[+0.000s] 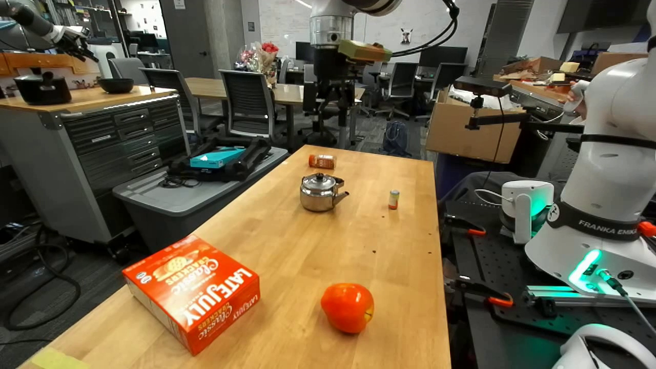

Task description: Put the lid on the kettle

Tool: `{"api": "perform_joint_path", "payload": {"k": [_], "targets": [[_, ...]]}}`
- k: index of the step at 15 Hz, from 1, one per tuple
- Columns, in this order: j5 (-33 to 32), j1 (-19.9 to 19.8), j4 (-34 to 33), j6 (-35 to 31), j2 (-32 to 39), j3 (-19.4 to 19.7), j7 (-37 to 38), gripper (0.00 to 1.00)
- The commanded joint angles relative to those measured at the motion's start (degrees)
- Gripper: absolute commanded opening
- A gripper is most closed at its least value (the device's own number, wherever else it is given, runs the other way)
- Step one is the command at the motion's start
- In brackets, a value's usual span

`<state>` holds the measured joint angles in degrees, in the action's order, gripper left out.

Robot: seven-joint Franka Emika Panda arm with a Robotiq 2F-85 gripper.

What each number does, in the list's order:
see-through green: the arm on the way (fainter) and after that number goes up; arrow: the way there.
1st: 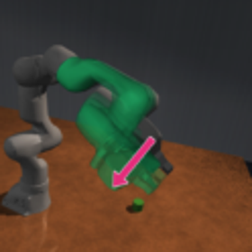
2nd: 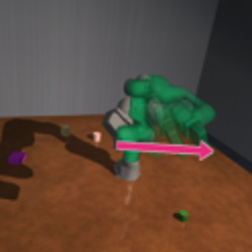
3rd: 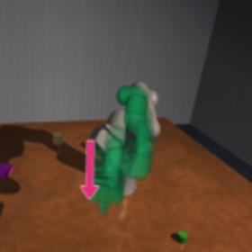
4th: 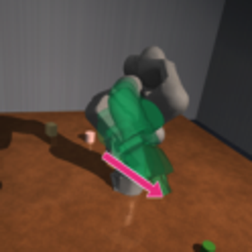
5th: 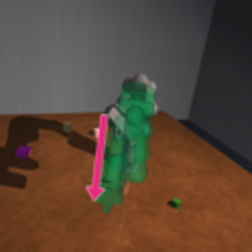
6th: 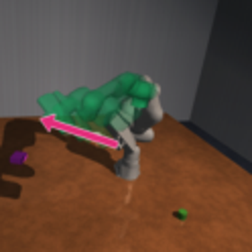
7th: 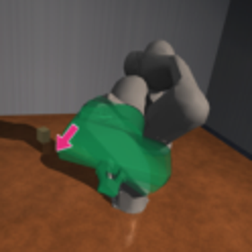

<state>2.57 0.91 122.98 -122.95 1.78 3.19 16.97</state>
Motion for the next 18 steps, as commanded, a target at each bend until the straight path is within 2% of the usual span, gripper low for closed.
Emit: {"api": "perform_joint_path", "payload": {"k": [1,9,14,17,18], "targets": [[-0.2,-0.5,7.5,-1.9,-8.3,-1.3,-5.9,1.00],[0.5,-0.4,16.2,-7.1,-17.5,-1.7,-13.7,1.00],[1.4,-0.3,18.7,-6.4,-20.5,-1.4,-14.8,1.00],[3.9,0.2,19.1,-1.8,-21.3,-0.9,-16.2,1.00],[1.9,-0.5,17.9,-4.0,-18.9,-1.8,-14.2,1.00]]}}
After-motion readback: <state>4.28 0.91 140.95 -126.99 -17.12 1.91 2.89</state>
